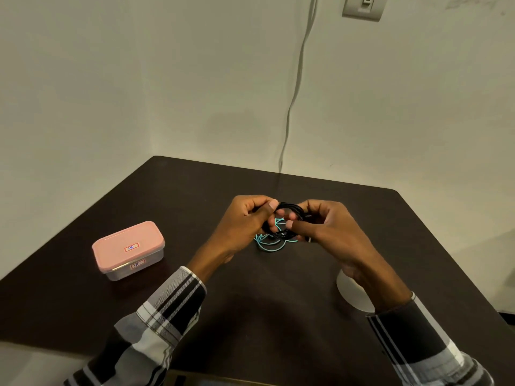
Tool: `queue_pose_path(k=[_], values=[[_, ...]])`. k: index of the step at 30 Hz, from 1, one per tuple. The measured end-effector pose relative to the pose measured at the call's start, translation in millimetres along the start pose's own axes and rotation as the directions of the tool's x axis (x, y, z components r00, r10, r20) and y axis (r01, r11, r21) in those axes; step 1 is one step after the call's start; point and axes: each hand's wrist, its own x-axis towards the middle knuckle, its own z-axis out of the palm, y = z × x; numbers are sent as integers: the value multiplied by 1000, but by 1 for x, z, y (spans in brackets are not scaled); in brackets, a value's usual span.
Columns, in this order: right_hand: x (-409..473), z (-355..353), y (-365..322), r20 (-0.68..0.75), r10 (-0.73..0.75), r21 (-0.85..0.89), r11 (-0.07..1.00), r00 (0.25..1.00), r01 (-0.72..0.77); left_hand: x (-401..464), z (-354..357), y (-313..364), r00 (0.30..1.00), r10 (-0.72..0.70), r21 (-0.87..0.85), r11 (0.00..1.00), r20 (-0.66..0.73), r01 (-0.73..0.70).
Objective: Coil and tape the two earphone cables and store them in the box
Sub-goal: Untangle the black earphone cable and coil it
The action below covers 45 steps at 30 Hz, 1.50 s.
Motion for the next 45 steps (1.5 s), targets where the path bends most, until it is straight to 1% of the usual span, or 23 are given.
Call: queue_pose_path(k=[2, 4, 7, 9, 12, 14, 16, 19, 23, 25, 27, 29, 31, 33, 35, 37, 39, 41, 43, 45], values=[[0, 0, 1, -34, -64, -52, 997, 997, 62, -1, -1, -1, 999, 3, 2, 1000, -39, -3], [1, 0, 5, -65, -109, -71, 992, 992, 104, -3, -2, -3, 999, -13, -1, 1000, -50, 13], [3, 2, 13, -99, -132, -10, 991, 986, 132, -7, -4, -5, 997, -56, -28, 998, -56, 55], [3, 5, 19, -125, -115, 83, 989, 985, 126, -11, -3, -4, 994, -94, -81, 993, -54, 89], [4, 10, 24, -146, -28, 289, 955, 989, 69, -14, -2, -2, 989, -140, -162, 978, -48, 131], [6, 15, 27, -160, 37, 401, 916, 986, 30, -15, -1, -2, 990, -128, -147, 982, -59, 118], [11, 21, 31, -202, 68, 405, 914, 977, 20, -15, 2, -1, 994, -69, -71, 996, -89, 63], [19, 29, 38, -272, 45, 321, 946, 961, 46, -14, 7, -4, 990, 40, 61, 998, -135, -33], [24, 35, 43, -330, -79, 84, 990, 940, 113, -15, 14, -8, 985, 104, 160, 984, -139, -81], [26, 37, 46, -342, -98, 12, 994, 935, 108, -17, 16, -9, 984, 128, 207, 973, -124, -100], [24, 38, 47, -326, -55, 70, 994, 944, 82, -19, 18, -9, 982, 148, 254, 960, -113, -116], [22, 37, 46, -286, 35, 200, 980, 958, 24, -20, 18, -11, 981, 162, 283, 951, -105, -127], [19, 35, 44, -242, 133, 308, 950, 961, -54, -21, 18, -16, 977, 185, 353, 925, -103, -138], [18, 33, 42, -194, 210, 400, 909, 958, -118, -23, 21, -21, 970, 224, 474, 867, -95, -154], [17, 32, 39, -148, 264, 479, 862, 953, -164, -26, 25, -24, 953, 287, 594, 784, -93, -178], [13, 33, 36, -112, 274, 523, 834, 955, -178, -29, 30, -24, 937, 332, 678, 713, -105, -177], [9, 36, 33, -92, 246, 533, 830, 965, -161, -31, 35, -23, 932, 350, 727, 665, -99, -173], [7, 37, 33, -111, 218, 524, 842, 970, -129, -34, 42, -23, 950, 304, 751, 643, -74, -147], [8, 37, 32, -161, 193, 492, 866, 968, -91, -39, 51, -24, 967, 250, 769, 627, -54, -119], [10, 35, 32, -205, 160, 447, 893, 966, -53, -45, 55, -24, 976, 217, 759, 640, -33, -117]])
